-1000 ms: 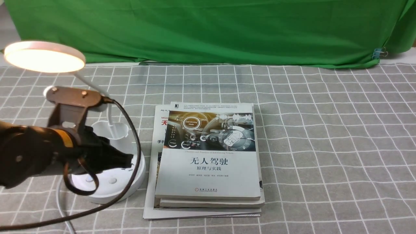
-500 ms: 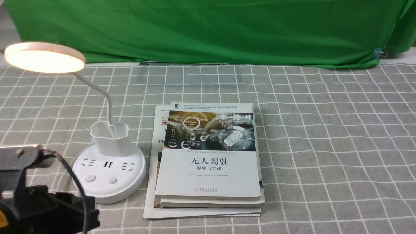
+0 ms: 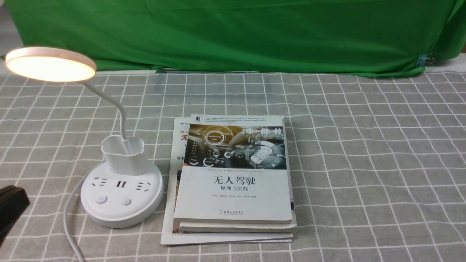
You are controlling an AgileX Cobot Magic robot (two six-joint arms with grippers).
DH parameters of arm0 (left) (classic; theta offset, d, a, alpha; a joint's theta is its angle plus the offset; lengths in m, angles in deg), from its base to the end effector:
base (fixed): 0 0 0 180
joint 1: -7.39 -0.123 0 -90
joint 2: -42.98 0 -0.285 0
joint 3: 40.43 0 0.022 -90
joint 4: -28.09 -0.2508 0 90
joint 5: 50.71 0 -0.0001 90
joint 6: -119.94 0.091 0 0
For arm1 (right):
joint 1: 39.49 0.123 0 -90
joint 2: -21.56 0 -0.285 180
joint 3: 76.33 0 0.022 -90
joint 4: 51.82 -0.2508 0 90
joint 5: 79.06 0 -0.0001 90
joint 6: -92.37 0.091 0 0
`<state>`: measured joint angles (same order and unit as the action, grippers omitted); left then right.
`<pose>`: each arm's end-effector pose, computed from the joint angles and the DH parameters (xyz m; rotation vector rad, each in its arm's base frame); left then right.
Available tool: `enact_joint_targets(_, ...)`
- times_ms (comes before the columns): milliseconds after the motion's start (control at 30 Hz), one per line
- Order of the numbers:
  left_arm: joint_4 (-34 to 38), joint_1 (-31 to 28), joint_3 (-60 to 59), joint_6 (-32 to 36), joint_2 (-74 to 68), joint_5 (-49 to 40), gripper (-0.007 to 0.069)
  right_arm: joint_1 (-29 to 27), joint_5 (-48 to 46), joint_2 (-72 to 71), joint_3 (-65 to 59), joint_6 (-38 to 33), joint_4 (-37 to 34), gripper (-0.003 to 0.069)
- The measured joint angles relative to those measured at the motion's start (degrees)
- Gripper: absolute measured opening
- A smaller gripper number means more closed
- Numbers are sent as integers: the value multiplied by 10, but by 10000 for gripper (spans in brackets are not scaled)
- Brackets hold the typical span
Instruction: Turn on the desk lamp on the grey coffee tablecloth with your hand.
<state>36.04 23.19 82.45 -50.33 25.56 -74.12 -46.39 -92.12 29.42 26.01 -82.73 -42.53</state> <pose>0.0505 -0.0195 0.2840 0.3114 1.6821 -0.2206 0.0551 -0.0100 0.1901 0.0683 1.7193 -0.1742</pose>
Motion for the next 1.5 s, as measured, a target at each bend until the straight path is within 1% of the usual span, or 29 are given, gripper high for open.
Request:
enact_joint_targets(600, -9, 0, -11, 1, 3, 6, 4, 0, 0, 0, 0, 0, 0, 245)
enact_joint_targets(700, -29, -17, -37, 1, 21, 31, 4, 0, 0, 0, 0, 0, 0, 245)
enact_joint_targets(900, -54, -96, -128, 1, 90, 96, 4, 0, 0, 0, 0, 0, 0, 245)
enact_joint_targets(967, -56, -118, -163, 2, 95, 101, 4, 0, 0, 0, 0, 0, 0, 245)
enact_joint_targets(1067, -57, -135, -197, 4, 96, 92, 4, 0, -2, 0, 0, 0, 0, 245)
enact_joint_targets(1500, -48, -141, -205, 5, 97, 107, 18, 0, -2, 0, 0, 0, 0, 245)
